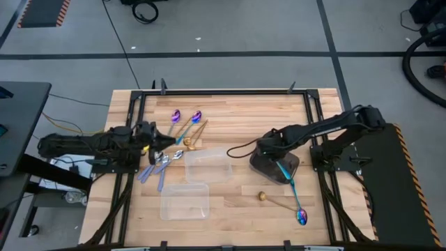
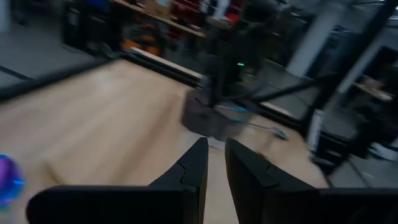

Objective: Sort silverware by color (type)
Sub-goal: Put the blue spoon into the black transparent bin

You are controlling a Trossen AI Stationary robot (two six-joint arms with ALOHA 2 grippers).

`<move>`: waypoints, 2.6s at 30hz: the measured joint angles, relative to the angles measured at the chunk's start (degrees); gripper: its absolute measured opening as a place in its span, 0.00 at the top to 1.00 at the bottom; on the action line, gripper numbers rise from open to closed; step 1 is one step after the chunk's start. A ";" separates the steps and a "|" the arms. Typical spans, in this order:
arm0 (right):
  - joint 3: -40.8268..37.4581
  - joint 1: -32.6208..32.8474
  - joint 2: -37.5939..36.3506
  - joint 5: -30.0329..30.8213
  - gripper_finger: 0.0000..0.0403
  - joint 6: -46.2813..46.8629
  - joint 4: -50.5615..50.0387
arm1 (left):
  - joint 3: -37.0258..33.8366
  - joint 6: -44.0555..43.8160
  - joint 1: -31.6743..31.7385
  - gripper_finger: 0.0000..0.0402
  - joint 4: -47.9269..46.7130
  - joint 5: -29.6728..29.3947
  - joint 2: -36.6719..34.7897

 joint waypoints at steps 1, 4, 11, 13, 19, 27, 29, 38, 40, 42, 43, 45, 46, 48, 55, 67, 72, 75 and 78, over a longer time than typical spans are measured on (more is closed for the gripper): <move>0.02 0.02 0.54 -0.41 0.96 -0.04 0.12 | 0.00 -0.80 -1.05 0.85 -0.20 0.12 0.02; 0.02 0.09 2.03 -0.96 0.94 -0.08 0.33 | 0.00 -1.39 -4.25 0.85 -0.81 0.02 0.14; 0.02 0.13 3.08 -1.75 0.84 -0.13 1.66 | 0.00 -2.42 -9.53 0.85 -0.78 -5.03 2.86; 0.02 0.12 2.85 -1.84 0.82 -0.15 2.06 | 0.00 -2.40 -10.21 0.85 -0.82 -6.79 3.64; 0.02 0.13 1.08 -2.66 0.79 -0.47 1.68 | 0.00 -2.37 -10.23 0.85 -0.73 -9.98 4.90; 0.02 -0.04 -3.14 -4.86 0.79 0.29 0.62 | 0.00 -2.41 -10.23 0.85 -0.68 -10.07 4.90; 0.02 0.00 -2.95 -5.28 0.79 0.44 0.37 | 0.00 -2.41 -10.26 0.85 -0.66 -10.07 4.90; 0.00 0.55 2.79 -3.29 0.78 -0.12 0.15 | 0.00 -2.41 -10.26 0.85 -0.69 -10.07 4.90; 0.00 0.53 3.72 -2.73 0.78 -0.25 0.11 | 0.00 -2.43 -10.26 0.85 -0.70 -10.07 4.90; 0.00 0.44 4.40 -2.71 0.79 -0.45 0.18 | 0.00 -2.42 -10.23 0.85 -0.68 -10.07 4.90; 0.00 0.44 4.59 -2.71 0.80 -0.27 0.20 | 0.00 -2.43 -10.23 0.85 -0.70 -10.07 4.90; 0.00 0.21 4.66 -3.55 0.84 0.36 0.18 | 0.00 -2.43 -10.23 0.85 -0.68 -10.07 4.90; 0.00 0.04 4.55 -4.11 0.87 0.76 0.22 | 0.00 -2.42 -10.23 0.85 -0.68 -10.07 4.90; 0.00 -0.25 3.90 -4.79 0.94 1.37 0.09 | 0.00 -2.43 -10.23 0.85 -0.70 -10.07 4.90; 0.00 -1.20 0.28 -9.59 0.93 2.31 -0.12 | 0.00 -2.43 -10.23 0.85 -0.70 -10.07 4.90; 0.00 -4.07 -0.63 -10.72 0.93 0.75 -2.05 | 0.00 -2.43 -10.23 0.85 -0.70 -10.07 4.90; 0.00 -5.41 -0.63 -8.09 0.92 -0.83 -2.28 | 0.00 -2.43 -10.23 0.85 -0.69 -10.07 4.90; 0.00 -6.95 -0.63 -6.15 0.92 -3.05 -2.08 | 0.00 -2.43 -10.23 0.85 -0.68 -10.07 4.90; 0.00 -8.30 -0.63 -2.65 0.92 -6.05 -0.72 | 0.00 -2.43 -10.23 0.85 -0.70 -10.07 4.90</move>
